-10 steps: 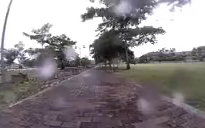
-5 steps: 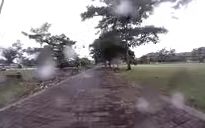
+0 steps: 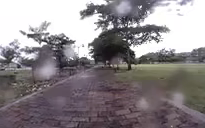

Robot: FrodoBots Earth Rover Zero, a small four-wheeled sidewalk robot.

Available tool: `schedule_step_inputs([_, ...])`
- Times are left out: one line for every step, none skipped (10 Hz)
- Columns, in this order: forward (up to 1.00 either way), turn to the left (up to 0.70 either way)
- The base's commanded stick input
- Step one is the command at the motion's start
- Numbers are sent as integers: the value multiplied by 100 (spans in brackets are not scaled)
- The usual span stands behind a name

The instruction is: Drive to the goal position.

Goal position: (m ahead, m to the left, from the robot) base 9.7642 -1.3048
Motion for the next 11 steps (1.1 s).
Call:
schedule_step_inputs([70, 0])
schedule_step_inputs([70, 0])
schedule_step_inputs([70, 0])
schedule_step_inputs([70, 0])
schedule_step_inputs([70, 0])
schedule_step_inputs([70, 0])
schedule_step_inputs([70, 0])
schedule_step_inputs([70, 0])
schedule_step_inputs([70, 0])
schedule_step_inputs([70, 0])
schedule_step_inputs([70, 0])
